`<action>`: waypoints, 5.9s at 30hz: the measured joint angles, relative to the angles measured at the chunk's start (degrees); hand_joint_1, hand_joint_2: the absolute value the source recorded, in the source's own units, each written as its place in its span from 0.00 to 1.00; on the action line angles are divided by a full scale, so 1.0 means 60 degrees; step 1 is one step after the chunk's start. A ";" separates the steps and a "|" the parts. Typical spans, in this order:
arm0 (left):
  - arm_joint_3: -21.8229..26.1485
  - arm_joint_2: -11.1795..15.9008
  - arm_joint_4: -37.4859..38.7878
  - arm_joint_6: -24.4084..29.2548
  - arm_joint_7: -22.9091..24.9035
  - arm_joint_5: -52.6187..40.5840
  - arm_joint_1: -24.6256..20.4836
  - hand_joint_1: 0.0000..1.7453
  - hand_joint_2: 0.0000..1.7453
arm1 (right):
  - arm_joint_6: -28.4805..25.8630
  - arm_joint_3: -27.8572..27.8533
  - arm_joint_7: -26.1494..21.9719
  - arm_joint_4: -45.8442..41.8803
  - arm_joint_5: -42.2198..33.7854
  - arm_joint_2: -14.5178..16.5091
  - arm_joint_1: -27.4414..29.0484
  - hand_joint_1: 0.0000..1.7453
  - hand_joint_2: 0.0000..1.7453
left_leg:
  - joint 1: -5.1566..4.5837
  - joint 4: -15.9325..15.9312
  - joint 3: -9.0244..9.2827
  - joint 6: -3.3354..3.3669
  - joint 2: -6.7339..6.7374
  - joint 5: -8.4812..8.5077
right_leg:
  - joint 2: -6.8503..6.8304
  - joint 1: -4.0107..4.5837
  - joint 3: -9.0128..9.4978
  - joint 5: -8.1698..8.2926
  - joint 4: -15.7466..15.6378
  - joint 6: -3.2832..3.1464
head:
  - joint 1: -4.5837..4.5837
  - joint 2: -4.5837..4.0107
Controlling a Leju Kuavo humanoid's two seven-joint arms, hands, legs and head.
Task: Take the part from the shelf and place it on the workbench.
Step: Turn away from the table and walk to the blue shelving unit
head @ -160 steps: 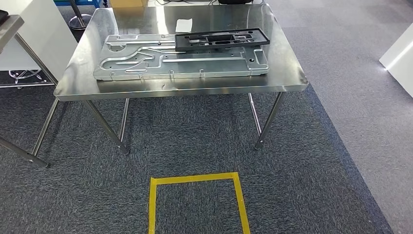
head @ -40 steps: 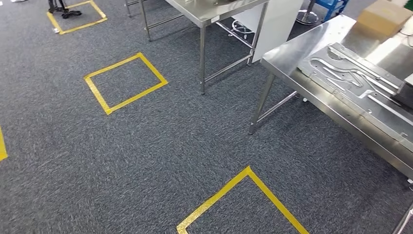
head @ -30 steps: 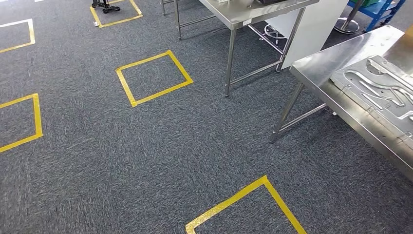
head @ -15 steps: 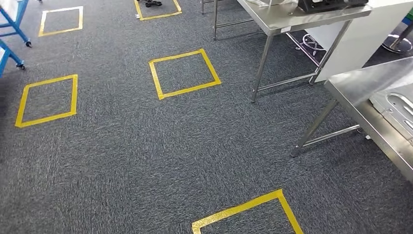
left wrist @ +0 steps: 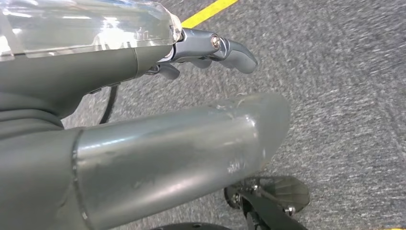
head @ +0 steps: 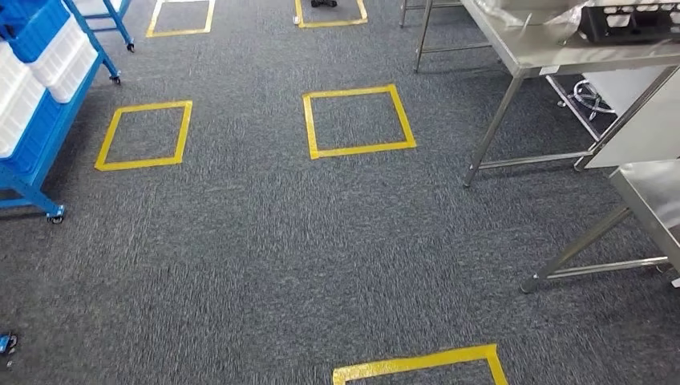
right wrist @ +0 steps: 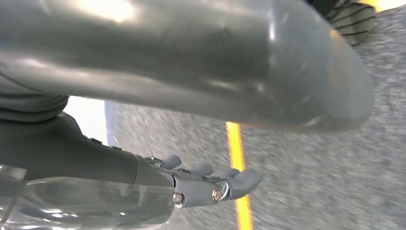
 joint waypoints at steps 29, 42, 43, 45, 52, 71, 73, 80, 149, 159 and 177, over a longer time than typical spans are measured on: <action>-0.0044 -0.0138 0.0000 0.0138 0.0152 -0.0107 -0.0045 0.00 0.00 | 0.0392 -0.0006 0.0074 0.0005 0.0265 -0.0119 0.0011 0.00 0.00 | -0.0027 -0.0056 0.0142 0.0090 0.0204 -0.0006 | -0.0386 0.0009 -0.0117 -0.0009 0.0330 0.0028 | 0.0027 0.0000; -0.0041 -0.0151 0.0000 0.0298 0.0138 -0.0102 -0.0020 0.00 0.00 | 0.0421 -0.0031 0.0132 0.0011 0.0512 -0.0138 0.0022 0.00 0.00 | -0.0039 0.1815 -0.0728 -0.0155 0.1115 -0.0755 | -0.1565 0.0273 -0.0005 0.0039 -0.0013 -0.0521 | -0.0094 0.0000; -0.0040 -0.0150 0.0000 0.0310 0.0130 -0.0101 -0.0028 0.00 0.00 | 0.0426 -0.0033 0.0138 0.0011 0.0517 -0.0135 0.0020 0.00 0.00 | -0.0099 0.1101 -0.0356 -0.0075 0.1351 -0.0489 | -0.1671 0.0288 0.0028 0.0019 -0.0014 -0.0510 | -0.0090 0.0000; -0.0040 -0.0148 0.0000 0.0330 0.0115 -0.0100 -0.0062 0.00 0.00 | 0.0431 -0.0035 0.0143 0.0011 0.0521 -0.0131 0.0018 0.00 0.00 | -0.0223 0.0145 0.0110 0.0049 0.1705 -0.0201 | -0.1869 0.0305 0.0077 -0.0017 -0.0016 -0.0445 | -0.0090 0.0000; -0.0034 -0.0167 0.0000 0.0387 0.0109 -0.0092 -0.0060 0.00 0.00 | 0.0474 -0.0071 0.0150 0.0009 0.0675 -0.0150 -0.0035 0.00 0.00 | -0.0156 -0.0319 0.0253 0.0311 0.1109 0.0089 | -0.1049 0.0207 -0.0379 -0.0829 0.1161 -0.0146 | -0.0033 0.0000; 0.0559 -0.0159 0.0000 -0.0341 0.0454 0.0671 -0.0162 0.00 0.00 | 0.0707 -0.0196 0.0172 0.0015 0.1186 -0.0165 0.0013 0.00 0.00 | -0.0055 0.2683 -0.1226 -0.0301 0.0976 -0.1200 | -0.1403 0.0186 -0.0071 0.0099 0.0003 -0.0467 | -0.0110 0.0000; 0.0581 -0.0158 0.0000 -0.0351 0.0530 0.0619 -0.0155 0.00 0.00 | 0.0746 -0.0197 0.0172 0.0015 0.1196 -0.0164 -0.0005 0.00 0.00 | -0.0088 0.1477 -0.0590 -0.0215 0.1197 -0.0547 | -0.1636 0.0201 -0.0002 0.0054 0.0003 -0.0444 | -0.0112 0.0000; 0.0597 -0.0141 0.0000 -0.0348 0.0699 0.0489 -0.0148 0.00 0.00 | 0.0806 -0.0199 0.0169 0.0006 0.1297 -0.0149 -0.0106 0.00 0.00 | -0.0183 -0.0155 0.0181 0.0173 0.1301 0.0002 | -0.1820 0.0211 0.0194 -0.0154 0.0046 -0.0130 | -0.0083 0.0000; 0.0963 -0.0206 -0.0102 -0.1131 0.1079 0.0786 -0.0378 0.00 0.00 | 0.1064 -0.1004 0.0689 -0.0298 0.1755 0.0146 -0.0139 0.00 0.00 | -0.0068 -0.0167 0.0242 0.0286 0.0889 -0.0032 | -0.0878 0.0085 -0.1170 -0.0552 0.2242 0.0053 | 0.0050 0.0000; 0.0976 -0.0206 -0.0174 -0.1274 0.1240 0.0752 -0.0410 0.00 0.00 | 0.1276 -0.1224 0.0764 -0.0349 0.1988 0.0220 -0.0121 0.00 0.00 | -0.0066 0.0779 0.0316 -0.0249 0.0908 -0.0806 | -0.0871 0.0088 0.0091 0.0056 -0.0070 -0.0430 | 0.0019 0.0001; 0.0976 -0.0208 -0.0225 -0.1280 0.1400 0.0470 -0.0263 0.00 0.00 | 0.1429 -0.1448 0.0862 -0.0407 0.2383 0.0310 -0.0232 0.00 0.00 | -0.0141 -0.0671 0.0767 0.0399 0.0909 0.0010 | -0.0841 0.0082 -0.0170 -0.1115 0.2404 0.0040 | 0.0144 0.0003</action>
